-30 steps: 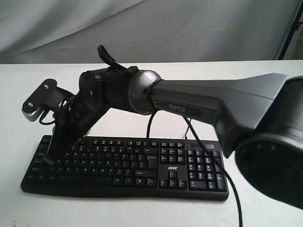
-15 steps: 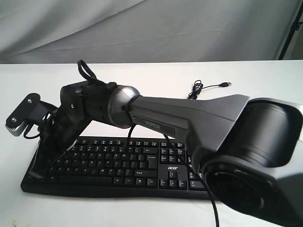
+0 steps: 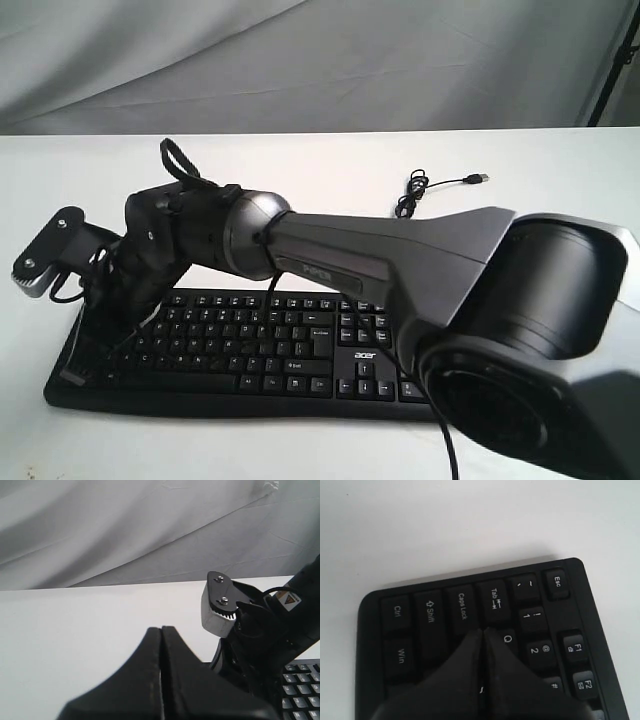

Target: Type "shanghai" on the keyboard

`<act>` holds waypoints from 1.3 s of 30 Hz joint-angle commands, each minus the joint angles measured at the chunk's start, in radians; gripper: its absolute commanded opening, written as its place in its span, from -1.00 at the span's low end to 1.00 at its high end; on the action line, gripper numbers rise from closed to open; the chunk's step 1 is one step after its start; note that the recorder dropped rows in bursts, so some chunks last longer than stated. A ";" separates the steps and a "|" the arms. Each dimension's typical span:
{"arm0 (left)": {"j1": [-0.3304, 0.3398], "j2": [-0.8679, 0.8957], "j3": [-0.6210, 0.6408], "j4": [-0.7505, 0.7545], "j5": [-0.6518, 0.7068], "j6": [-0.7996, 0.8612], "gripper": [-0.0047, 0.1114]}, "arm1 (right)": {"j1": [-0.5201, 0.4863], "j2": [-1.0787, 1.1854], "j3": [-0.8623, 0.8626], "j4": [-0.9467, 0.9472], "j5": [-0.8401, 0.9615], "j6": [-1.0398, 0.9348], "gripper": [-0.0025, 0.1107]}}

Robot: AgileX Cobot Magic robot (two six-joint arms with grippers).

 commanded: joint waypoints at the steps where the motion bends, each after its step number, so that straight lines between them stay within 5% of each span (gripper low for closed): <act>1: -0.006 -0.002 0.002 0.000 -0.011 -0.003 -0.92 | 0.001 0.002 -0.006 0.005 -0.025 0.001 -0.96; 39: -0.006 -0.002 0.002 0.000 -0.011 -0.003 -0.92 | 0.007 0.030 -0.006 0.021 -0.033 0.001 -0.96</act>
